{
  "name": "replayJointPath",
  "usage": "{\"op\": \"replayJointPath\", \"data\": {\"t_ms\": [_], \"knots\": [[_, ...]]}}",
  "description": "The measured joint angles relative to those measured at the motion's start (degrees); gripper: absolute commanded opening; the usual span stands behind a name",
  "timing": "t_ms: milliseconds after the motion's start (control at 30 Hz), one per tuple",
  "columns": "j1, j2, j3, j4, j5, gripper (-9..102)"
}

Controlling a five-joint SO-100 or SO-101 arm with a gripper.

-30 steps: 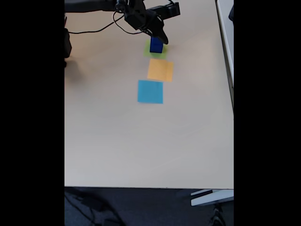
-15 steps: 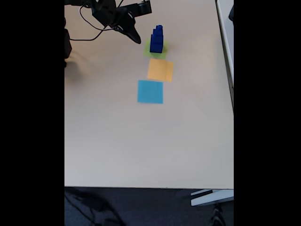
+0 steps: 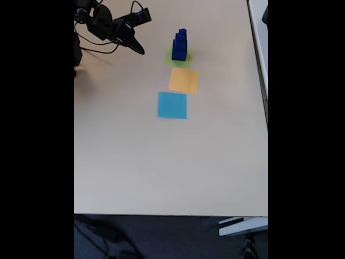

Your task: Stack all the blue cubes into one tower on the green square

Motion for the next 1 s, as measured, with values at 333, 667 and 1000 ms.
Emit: {"op": "replayJointPath", "data": {"t_ms": [333,667,1000], "knots": [[0.35,13.62,17.14,-5.27,-10.81,0],[0.18,24.35,27.25,-5.63,-21.53,0],[-3.69,34.19,31.64,-1.93,-23.73,0]]}}
